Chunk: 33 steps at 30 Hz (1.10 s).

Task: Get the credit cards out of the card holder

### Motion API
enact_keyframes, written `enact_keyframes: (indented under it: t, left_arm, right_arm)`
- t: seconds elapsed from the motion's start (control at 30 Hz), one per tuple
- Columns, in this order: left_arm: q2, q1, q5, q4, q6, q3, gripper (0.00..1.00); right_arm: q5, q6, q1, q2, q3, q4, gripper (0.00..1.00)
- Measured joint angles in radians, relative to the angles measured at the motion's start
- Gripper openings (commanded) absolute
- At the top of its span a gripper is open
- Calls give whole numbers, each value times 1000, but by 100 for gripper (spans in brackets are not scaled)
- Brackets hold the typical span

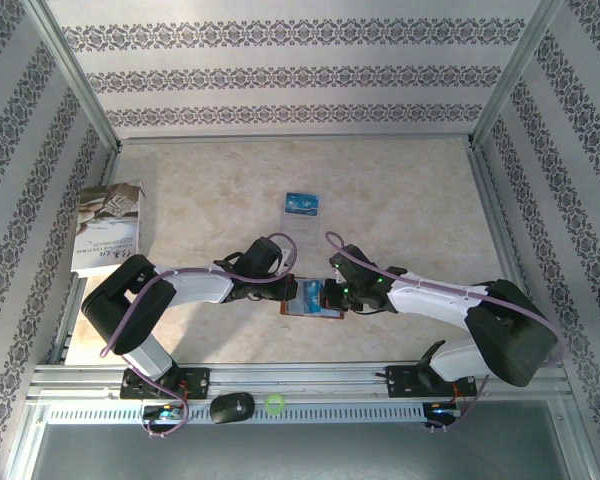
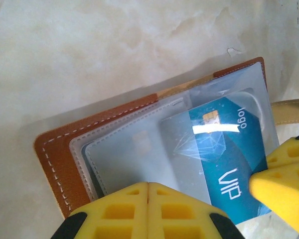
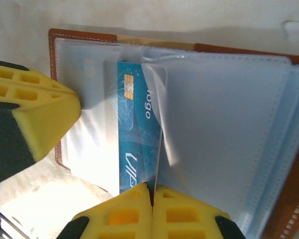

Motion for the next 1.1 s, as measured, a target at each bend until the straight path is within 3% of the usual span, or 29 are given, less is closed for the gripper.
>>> enact_keyframes:
  t: [0.37,0.5,0.73,0.83,0.93,1.1]
  left_arm:
    - [11,8,-2,0,0,0,8]
    - [10,13,-1,0,4,0,21]
    - [-8,13,2,-4,5,0,25]
    - [3,13,1,-3,5,0,25]
    - [17,14,3,2,5,1,24]
    - [19,14,2,2,5,1,22]
  right_arm:
    - [59,-64,-6,-89,40,-189,0]
    - [40,-83,-6,-60,40,-176,0]
    - [16,-80,14,2,34,-82,0]
    - [19,-76,25,29,39,-73,23]
    - [41,-71,27,35,37,-73,37]
    - [51,-41,4,24,-2,7,42]
